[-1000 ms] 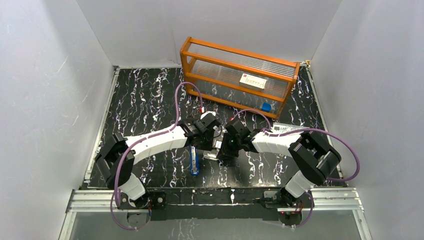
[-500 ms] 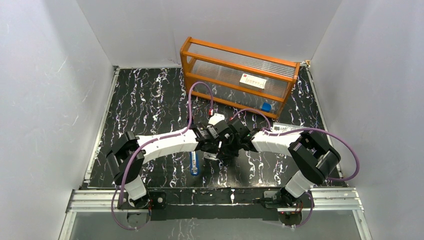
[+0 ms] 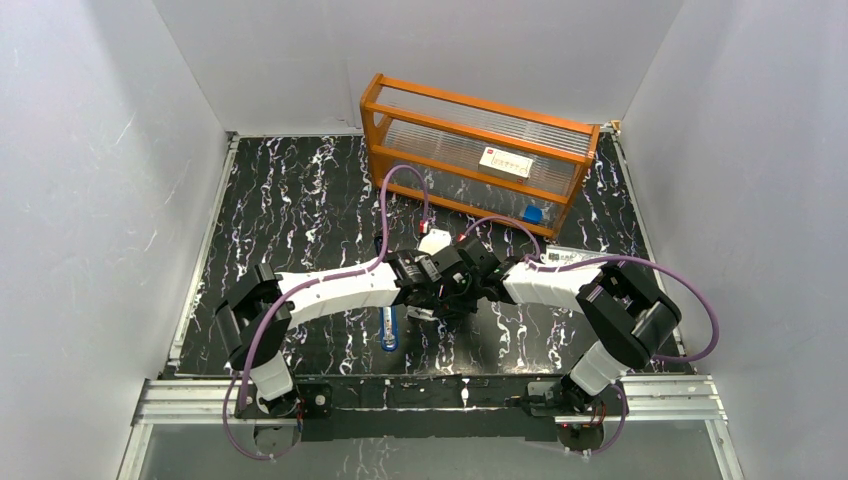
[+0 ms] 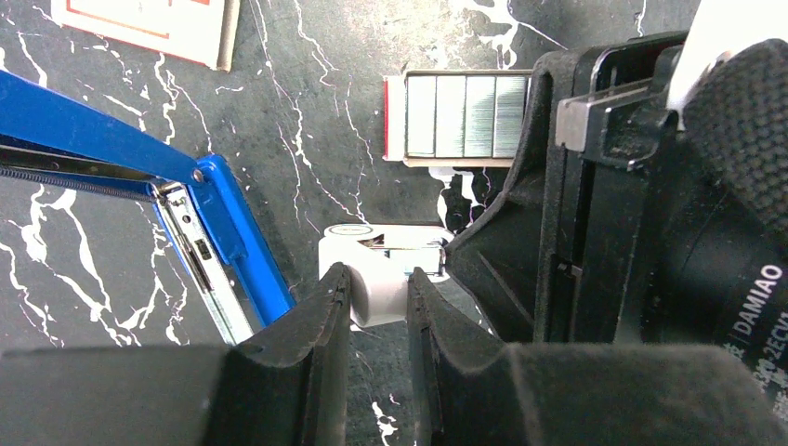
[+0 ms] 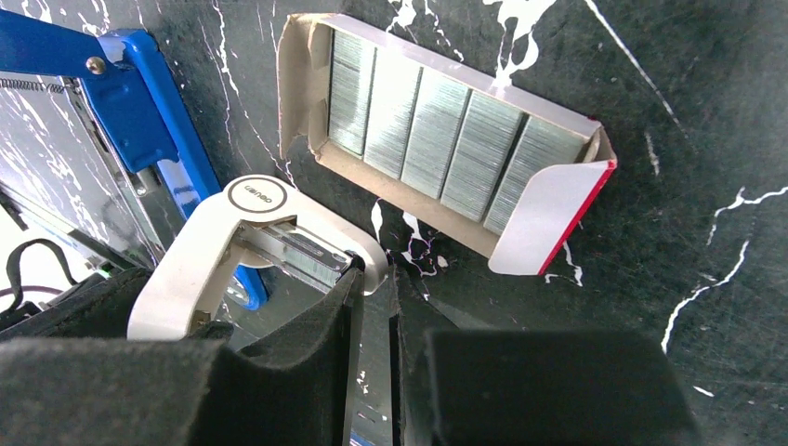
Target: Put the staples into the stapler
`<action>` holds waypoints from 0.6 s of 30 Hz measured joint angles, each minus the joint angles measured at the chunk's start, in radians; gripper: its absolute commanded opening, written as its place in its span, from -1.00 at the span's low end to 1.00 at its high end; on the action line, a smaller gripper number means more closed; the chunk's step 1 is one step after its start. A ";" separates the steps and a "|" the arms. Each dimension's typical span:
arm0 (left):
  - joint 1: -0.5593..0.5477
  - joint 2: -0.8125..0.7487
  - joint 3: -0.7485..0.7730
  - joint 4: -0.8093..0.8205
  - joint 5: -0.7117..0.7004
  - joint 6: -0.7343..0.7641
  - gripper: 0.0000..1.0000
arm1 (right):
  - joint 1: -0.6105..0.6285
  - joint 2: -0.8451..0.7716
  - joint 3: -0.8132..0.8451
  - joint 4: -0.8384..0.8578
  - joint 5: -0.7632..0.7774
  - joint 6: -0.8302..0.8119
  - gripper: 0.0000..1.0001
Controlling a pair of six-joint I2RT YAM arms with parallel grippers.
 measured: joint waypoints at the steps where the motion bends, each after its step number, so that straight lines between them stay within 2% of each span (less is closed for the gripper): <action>1: -0.001 0.002 0.001 0.000 -0.002 0.000 -0.65 | 0.000 0.000 0.000 0.002 0.000 -0.004 -0.53; 8: -0.003 0.011 0.006 -0.003 -0.002 -0.019 -0.53 | 0.000 0.000 -0.002 0.007 -0.004 -0.020 -0.53; 12: -0.004 0.018 0.006 -0.003 0.011 -0.037 -0.36 | 0.000 0.000 -0.003 0.009 -0.005 -0.024 -0.52; 18: -0.004 0.030 0.001 -0.002 0.042 -0.056 -0.30 | -0.001 -0.001 -0.007 0.017 -0.008 -0.032 -0.52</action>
